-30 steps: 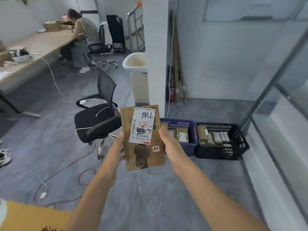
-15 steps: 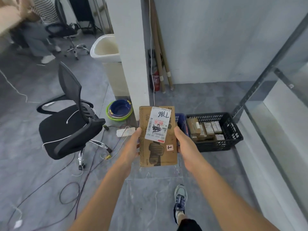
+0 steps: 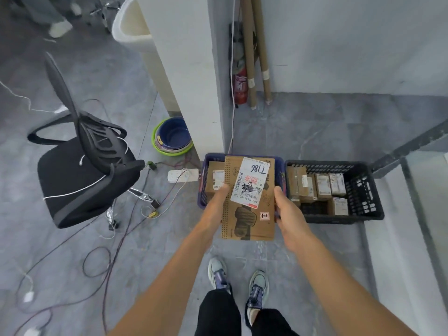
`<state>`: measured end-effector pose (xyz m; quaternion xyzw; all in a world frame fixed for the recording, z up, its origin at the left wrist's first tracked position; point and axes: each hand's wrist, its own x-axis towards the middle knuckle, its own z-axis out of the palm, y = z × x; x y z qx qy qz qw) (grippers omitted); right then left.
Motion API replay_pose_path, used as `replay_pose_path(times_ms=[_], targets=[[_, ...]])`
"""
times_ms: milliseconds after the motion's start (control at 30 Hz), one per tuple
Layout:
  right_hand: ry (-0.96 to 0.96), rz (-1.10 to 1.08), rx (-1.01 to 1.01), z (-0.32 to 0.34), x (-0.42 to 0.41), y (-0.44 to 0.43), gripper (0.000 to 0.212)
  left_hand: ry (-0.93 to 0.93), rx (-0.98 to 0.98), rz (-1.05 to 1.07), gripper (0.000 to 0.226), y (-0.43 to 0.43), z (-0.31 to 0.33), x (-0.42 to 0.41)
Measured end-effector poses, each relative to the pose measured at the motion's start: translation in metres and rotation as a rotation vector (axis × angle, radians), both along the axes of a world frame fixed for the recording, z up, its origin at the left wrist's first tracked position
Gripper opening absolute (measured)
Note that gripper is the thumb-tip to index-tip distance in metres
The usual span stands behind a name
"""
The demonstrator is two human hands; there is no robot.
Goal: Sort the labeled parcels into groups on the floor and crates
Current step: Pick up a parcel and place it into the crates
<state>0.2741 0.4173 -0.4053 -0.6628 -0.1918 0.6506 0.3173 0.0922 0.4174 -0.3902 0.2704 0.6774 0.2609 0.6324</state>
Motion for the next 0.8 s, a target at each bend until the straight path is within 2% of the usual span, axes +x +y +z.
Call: replay_pose_path(times_ms=[100, 200, 233, 333, 367, 500, 567, 667, 700, 800], targets=[[-0.027, -0.028, -0.059, -0.033, 0.001, 0.035, 0.036, 0.002, -0.062, -0.055, 0.060, 0.038, -0.038, 0.000], [-0.080, -0.058, -0.121, -0.067, 0.000, 0.069, 0.042, 0.026, -0.150, -0.079, 0.088, 0.076, -0.088, -0.002], [-0.094, -0.063, -0.133, -0.079, -0.001, 0.081, 0.043, 0.022, -0.173, -0.075, 0.087, 0.089, -0.100, -0.003], [-0.116, -0.074, -0.157, -0.116, -0.003, 0.113, 0.038, -0.008, -0.223, -0.121, 0.037, 0.127, -0.123, -0.006], [-0.119, -0.073, -0.169, -0.127, -0.005, 0.122, 0.037, -0.018, -0.241, -0.116, 0.033, 0.138, -0.137, -0.006], [-0.118, -0.078, -0.224, -0.178, -0.009, 0.157, 0.035, -0.026, -0.239, -0.145, 0.076, 0.177, -0.219, -0.009], [-0.115, -0.085, -0.249, -0.207, -0.010, 0.175, 0.034, -0.014, -0.268, -0.186, 0.089, 0.195, -0.266, -0.009], [-0.149, -0.058, -0.262, -0.259, -0.009, 0.204, 0.033, 0.011, -0.297, -0.218, 0.104, 0.227, -0.296, -0.003], [-0.162, -0.051, -0.266, -0.279, -0.008, 0.214, 0.033, 0.016, -0.298, -0.230, 0.106, 0.238, -0.306, 0.000], [-0.165, -0.009, -0.269, -0.347, -0.004, 0.238, 0.039, 0.032, -0.328, -0.220, 0.092, 0.264, -0.344, 0.006]])
